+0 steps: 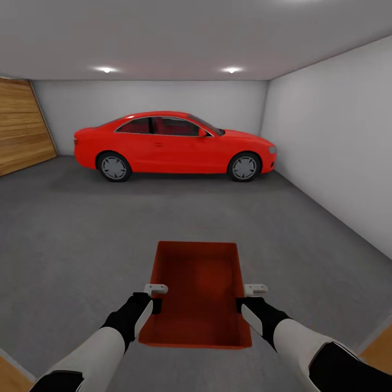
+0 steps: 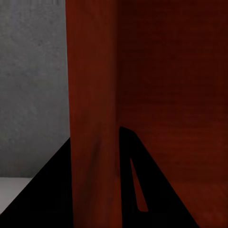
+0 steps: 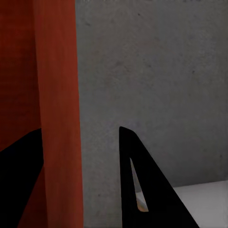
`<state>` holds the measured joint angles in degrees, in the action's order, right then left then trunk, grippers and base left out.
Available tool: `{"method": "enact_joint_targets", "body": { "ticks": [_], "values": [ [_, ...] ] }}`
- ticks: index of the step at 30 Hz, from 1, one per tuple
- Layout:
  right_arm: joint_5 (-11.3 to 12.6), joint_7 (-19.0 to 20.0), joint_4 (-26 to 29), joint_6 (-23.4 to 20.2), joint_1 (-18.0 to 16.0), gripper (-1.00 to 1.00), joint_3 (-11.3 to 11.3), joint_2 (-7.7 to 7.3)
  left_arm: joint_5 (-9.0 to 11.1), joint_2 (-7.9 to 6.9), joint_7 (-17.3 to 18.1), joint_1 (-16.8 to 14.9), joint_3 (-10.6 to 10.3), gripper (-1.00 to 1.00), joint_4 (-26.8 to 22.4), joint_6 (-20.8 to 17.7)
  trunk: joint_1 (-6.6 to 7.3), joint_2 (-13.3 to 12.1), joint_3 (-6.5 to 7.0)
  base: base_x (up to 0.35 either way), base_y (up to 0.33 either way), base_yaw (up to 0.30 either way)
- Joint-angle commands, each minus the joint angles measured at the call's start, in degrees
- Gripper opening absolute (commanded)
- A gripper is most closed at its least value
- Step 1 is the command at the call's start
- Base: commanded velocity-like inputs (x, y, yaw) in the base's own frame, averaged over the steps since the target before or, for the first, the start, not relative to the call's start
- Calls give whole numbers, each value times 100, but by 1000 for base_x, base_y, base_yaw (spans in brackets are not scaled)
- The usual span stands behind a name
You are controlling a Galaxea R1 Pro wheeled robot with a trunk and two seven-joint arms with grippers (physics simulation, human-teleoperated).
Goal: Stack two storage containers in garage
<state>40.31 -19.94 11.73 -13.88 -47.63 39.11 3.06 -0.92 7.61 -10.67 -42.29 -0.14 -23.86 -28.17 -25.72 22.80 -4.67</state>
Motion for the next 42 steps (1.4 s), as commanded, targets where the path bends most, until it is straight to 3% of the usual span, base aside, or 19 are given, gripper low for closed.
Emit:
{"method": "enact_joint_targets", "body": {
  "ticks": [1, 42],
  "values": [
    [-199, -28, 335, -10, -9, -100, -194, 3, -14, 44, -31, 1, 44, -100, 4, -42, -7, 12, -12, 319, 0, 0],
    [-199, -28, 336, -10, -9, -100, -193, 4, -14, 44, -31, 1, 41, -100, -6, -39, -7, 12, -12, 144, 13, 0]
  ]
}}
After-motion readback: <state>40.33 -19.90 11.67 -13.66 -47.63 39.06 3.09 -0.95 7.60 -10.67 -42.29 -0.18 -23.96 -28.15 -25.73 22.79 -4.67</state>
